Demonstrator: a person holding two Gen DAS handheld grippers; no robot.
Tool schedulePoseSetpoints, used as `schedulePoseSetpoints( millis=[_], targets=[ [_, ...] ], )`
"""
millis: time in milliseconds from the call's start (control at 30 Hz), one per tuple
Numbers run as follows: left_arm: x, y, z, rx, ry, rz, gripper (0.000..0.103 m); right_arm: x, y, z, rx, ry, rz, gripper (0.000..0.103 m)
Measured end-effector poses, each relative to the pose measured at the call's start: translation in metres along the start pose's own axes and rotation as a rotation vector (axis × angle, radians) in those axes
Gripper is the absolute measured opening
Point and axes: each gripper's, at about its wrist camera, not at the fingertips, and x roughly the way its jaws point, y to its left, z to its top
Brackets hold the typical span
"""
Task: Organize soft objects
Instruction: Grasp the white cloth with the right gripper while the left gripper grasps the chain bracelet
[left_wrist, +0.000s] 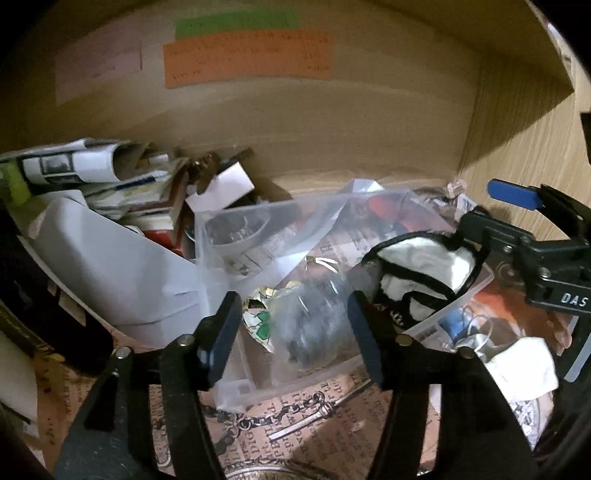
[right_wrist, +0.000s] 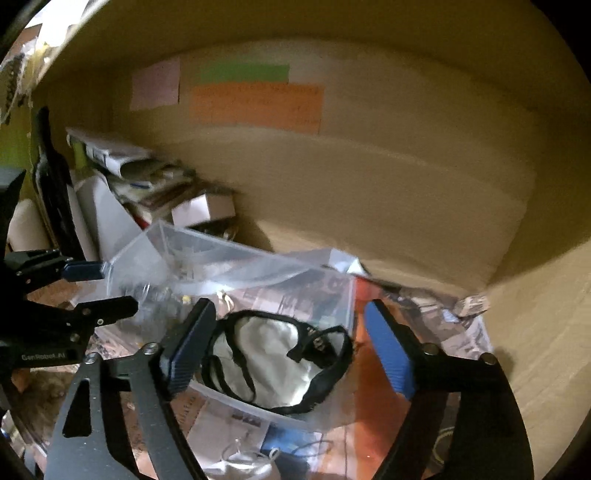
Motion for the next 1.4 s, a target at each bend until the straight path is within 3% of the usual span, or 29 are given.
schedulePoseSetpoints(
  millis=[167,433,700,867,1133,1400],
  targets=[
    [-0.026,0.000,-0.002,-0.006,-0.054,-0.008,0.067,-0.031,0.000,-0.003,0.017,-0.064,0.010,0.082],
    [-0.064,-0.012,-0.024,0.021,-0.091,-0.032,0.088,-0.064,0.010,-0.036,0.020,-0.082,0.027,0.088],
    [-0.069,-0.034,-0.057,0.038,-0.034,-0.074,0.093,-0.054,0.020,-0.088,0.049,0.051,0.045,0.088],
    [-0.057,-0.046,-0.080,0.052,0.043,-0.097,0.093,-0.042,0.019,-0.114,0.080,0.141,0.058,0.086],
    [-0.049,-0.061,-0.113,0.064,0.133,-0.120,0.093,-0.034,0.022,-0.133,0.129,0.195,0.105,0.033],
    [-0.046,-0.060,-0.139,0.060,0.192,-0.125,0.093,-0.044,0.018,-0.132,0.166,0.161,0.105,0.022]
  ],
)
